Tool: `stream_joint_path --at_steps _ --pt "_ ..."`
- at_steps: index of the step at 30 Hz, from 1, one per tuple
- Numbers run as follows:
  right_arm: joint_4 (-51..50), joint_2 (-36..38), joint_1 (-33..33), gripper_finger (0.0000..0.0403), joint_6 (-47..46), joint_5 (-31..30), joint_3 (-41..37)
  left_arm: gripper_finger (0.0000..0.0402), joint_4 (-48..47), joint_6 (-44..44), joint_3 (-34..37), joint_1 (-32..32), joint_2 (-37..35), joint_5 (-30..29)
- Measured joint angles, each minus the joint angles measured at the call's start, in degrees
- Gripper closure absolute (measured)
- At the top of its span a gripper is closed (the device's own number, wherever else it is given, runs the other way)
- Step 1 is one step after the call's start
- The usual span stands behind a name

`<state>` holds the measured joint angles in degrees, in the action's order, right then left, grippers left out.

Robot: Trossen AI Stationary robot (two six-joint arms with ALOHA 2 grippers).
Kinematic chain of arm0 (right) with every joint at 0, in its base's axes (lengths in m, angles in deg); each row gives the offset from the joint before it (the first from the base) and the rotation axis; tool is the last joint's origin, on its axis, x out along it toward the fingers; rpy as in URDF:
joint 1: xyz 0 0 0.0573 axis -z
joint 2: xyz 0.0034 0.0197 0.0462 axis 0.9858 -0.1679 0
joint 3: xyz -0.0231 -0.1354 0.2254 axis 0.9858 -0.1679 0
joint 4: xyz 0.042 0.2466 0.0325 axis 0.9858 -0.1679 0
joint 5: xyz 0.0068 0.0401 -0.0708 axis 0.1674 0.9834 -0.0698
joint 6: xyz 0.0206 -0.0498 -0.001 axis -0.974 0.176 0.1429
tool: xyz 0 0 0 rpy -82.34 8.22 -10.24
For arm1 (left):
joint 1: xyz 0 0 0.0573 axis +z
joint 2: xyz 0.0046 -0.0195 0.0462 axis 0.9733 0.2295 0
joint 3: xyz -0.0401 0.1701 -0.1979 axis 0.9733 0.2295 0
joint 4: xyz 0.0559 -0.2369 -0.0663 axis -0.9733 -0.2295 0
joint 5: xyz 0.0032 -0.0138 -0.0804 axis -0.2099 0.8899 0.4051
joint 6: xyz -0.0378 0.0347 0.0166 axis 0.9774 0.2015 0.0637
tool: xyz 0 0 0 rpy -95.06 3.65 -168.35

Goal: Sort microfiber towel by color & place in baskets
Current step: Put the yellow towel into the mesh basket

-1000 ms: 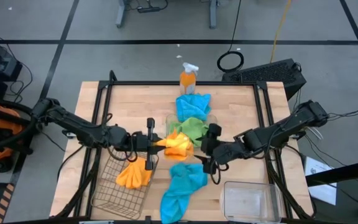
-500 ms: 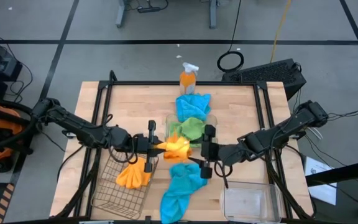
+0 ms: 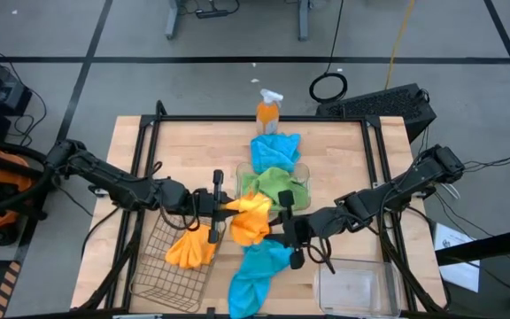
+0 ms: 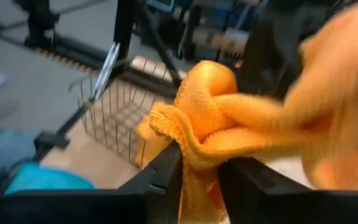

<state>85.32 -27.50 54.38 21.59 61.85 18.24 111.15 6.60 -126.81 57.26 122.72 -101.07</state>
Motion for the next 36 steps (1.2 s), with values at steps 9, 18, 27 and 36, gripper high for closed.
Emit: stream_joint_path --at_steps 9,18,27,36 --pt "3.0 0.0 0.5 0.0298 -2.6 -10.2 0.0 0.0379 -0.2 0.0 0.0 0.3 2.7 -0.5" --pt "1.5 0.0 0.2 0.0184 -4.8 -11.6 0.0 0.0379 -0.2 0.0 0.0 0.1 2.6 0.1" --pt "0.6 0.0 -1.0 0.0102 -4.2 -15.1 0.0 0.0379 -0.8 0.0 0.0 0.0 2.6 1.1" --pt "0.8 0.0 -3.1 0.0063 1.4 -22.3 0.0 0.0379 -1.2 0.0 0.0 -0.1 2.6 5.6"
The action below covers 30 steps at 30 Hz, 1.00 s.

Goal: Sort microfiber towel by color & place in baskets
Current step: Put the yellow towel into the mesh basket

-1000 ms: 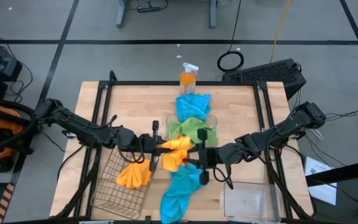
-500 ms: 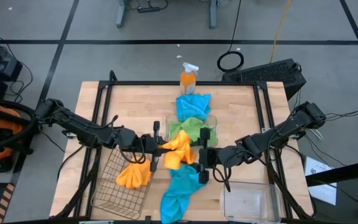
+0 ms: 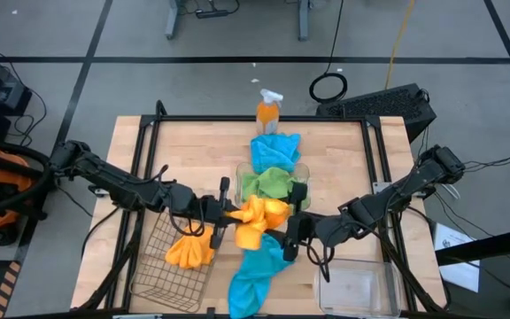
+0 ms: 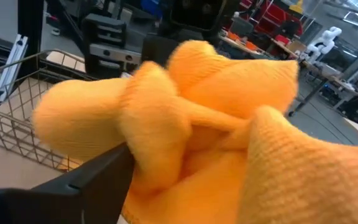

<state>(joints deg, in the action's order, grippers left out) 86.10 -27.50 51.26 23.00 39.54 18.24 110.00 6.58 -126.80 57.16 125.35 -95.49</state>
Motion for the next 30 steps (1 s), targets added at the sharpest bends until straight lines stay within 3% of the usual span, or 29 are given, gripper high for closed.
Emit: stream_joint_path --at_steps 9,15,19,25,28,30 --pt "0.7 0.0 0.5 0.0053 3.4 4.0 0.0 0.0379 -2.0 0.0 0.0 0.0 0.0 2.7" --pt "1.2 0.0 1.3 0.0077 7.0 15.7 0.0 0.0379 -1.9 -0.2 0.0 0.0 0.0 9.3" --pt "2.7 -1.0 2.3 0.0146 7.0 16.7 0.0 0.0379 -1.8 -0.3 0.0 0.0 0.0 9.5" --pt "3.5 -1.7 3.9 0.0307 5.9 17.1 0.0 0.0376 -1.7 1.6 0.0 0.7 0.0 5.9" --pt "3.2 -1.6 4.4 0.0379 5.2 16.8 0.0 0.0351 -1.9 2.8 0.1 0.7 0.0 2.5" --pt "3.3 -1.6 4.3 0.0387 5.3 16.6 0.0 0.0321 -1.6 2.8 0.1 0.0 -0.1 -0.5"
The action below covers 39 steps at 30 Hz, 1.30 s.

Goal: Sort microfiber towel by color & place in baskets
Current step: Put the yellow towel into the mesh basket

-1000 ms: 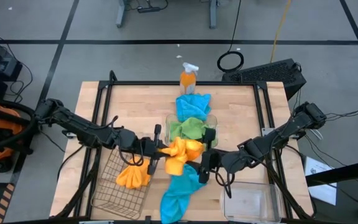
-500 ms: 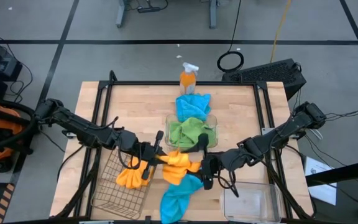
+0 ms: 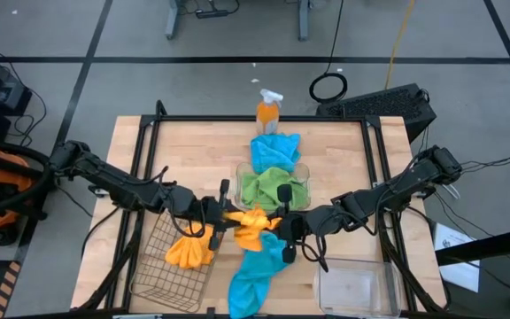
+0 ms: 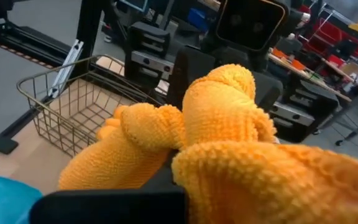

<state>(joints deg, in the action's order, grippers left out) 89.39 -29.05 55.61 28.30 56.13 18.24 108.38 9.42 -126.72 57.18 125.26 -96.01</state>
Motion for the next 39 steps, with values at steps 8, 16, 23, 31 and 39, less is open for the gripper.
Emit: stream_joint_path --at_steps 8,16,23,31,39 --pt "-1.9 0.0 -0.5 0.0382 -0.7 -6.8 0.0 0.0185 0.1 -1.5 0.0 -4.5 -0.2 -12.4" --pt "-2.1 0.3 -0.9 0.0387 0.3 -12.4 0.0 0.0105 -4.6 -1.5 0.0 -10.5 -0.4 -27.0" --pt "-2.0 0.3 -0.9 0.0387 0.6 -13.7 0.0 0.0075 -5.1 1.7 -0.1 -14.1 -0.7 -29.9" --pt "0.3 0.3 -0.9 0.0387 1.5 -13.5 0.0 0.0058 -4.1 4.9 -0.1 -13.3 2.7 -30.4" --pt "0.7 0.3 -0.5 0.0387 1.4 -13.4 0.0 0.0026 3.3 4.2 -0.1 -12.3 5.8 -30.4"
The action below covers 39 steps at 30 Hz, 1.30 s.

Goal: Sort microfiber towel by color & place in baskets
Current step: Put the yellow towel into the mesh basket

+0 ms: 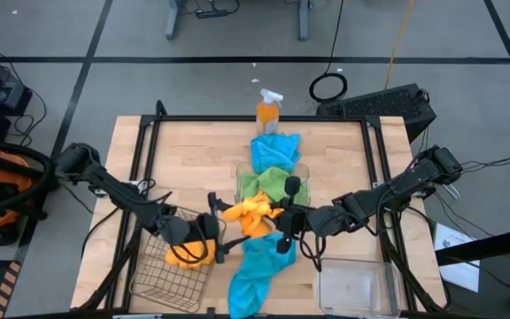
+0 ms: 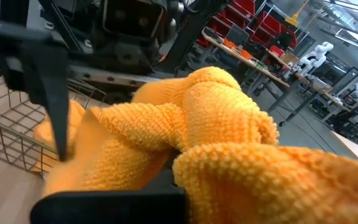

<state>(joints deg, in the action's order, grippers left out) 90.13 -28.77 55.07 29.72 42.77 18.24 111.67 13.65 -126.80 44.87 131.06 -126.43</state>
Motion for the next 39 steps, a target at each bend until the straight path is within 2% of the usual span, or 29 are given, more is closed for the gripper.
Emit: stream_joint_path --at_steps 5,9,12,17,18,19,24,28,33,36,39 --pt "1.6 0.0 0.2 0.0387 -0.2 0.0 0.0 0.0019 6.6 -1.4 0.0 1.0 1.2 0.0" --pt "2.9 0.0 0.2 0.0387 -0.3 0.1 0.0 0.0063 6.8 -1.2 0.0 2.5 1.4 1.1" --pt "3.1 0.0 0.2 0.0387 -0.3 0.0 0.0 0.0137 6.8 -1.3 0.0 3.0 1.4 2.7" --pt "2.3 0.0 0.3 0.0381 -0.4 0.3 0.0 0.0328 7.1 -6.3 0.0 2.9 1.2 3.4" --pt "2.0 0.0 0.3 0.0375 -0.4 0.3 0.0 0.0361 6.5 -7.4 0.0 2.7 0.9 3.4" --pt "1.8 0.0 0.3 0.0366 -0.5 0.3 0.0 0.0375 6.2 -7.9 0.0 2.5 0.4 3.1" --pt "-4.2 0.0 -0.3 0.0286 -6.4 0.1 0.1 0.0365 -0.4 -8.2 0.0 0.9 -2.9 1.9" --pt "-11.6 0.0 -0.8 0.0197 -12.1 0.1 0.1 0.0374 -12.3 -1.9 0.0 -0.5 -7.2 1.0" --pt "-20.7 0.0 -1.5 0.0110 -19.3 0.2 0.1 0.0377 -33.4 14.8 0.0 -2.8 -13.7 2.9" --pt "-25.3 0.0 -1.9 0.0085 -23.5 0.2 0.1 0.0368 -46.4 28.1 0.0 -4.8 -17.3 8.7" --pt "-27.8 0.0 -1.9 0.0079 -25.5 0.1 0.0 0.0364 -56.2 41.6 0.0 -7.5 -19.4 15.3"
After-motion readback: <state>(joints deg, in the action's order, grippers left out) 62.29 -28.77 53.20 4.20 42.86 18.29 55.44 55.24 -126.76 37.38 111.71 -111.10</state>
